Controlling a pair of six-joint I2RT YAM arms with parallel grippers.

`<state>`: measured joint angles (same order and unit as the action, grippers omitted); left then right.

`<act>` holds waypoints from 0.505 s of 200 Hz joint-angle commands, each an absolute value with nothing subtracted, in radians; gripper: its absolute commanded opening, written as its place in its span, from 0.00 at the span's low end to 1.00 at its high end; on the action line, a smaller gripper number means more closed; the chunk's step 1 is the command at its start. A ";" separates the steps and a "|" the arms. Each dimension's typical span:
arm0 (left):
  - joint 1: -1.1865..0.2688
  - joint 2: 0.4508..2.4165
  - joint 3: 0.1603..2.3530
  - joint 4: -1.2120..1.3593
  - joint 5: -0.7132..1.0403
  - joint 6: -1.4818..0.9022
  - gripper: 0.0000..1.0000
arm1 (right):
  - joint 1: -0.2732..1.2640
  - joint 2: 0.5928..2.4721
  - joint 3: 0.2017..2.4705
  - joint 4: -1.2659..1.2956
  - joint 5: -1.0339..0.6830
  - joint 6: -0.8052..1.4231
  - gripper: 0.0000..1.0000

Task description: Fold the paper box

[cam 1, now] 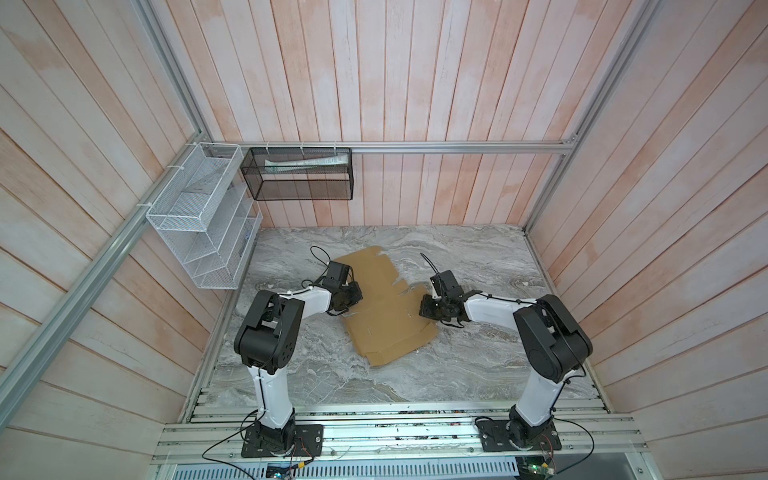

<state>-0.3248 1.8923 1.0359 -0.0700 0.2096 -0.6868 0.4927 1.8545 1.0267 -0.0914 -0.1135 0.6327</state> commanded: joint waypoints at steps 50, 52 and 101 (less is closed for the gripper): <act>-0.347 1.722 0.851 -0.072 0.293 -0.759 0.00 | 0.393 2.014 1.343 -0.274 -0.114 0.407 0.05; -0.347 1.717 0.853 -0.076 0.289 -0.758 0.00 | 0.393 2.012 1.346 -0.276 -0.114 0.407 0.05; -0.308 1.664 0.976 -0.187 0.223 -0.674 0.00 | 0.464 1.809 1.258 -0.326 -0.063 0.441 0.12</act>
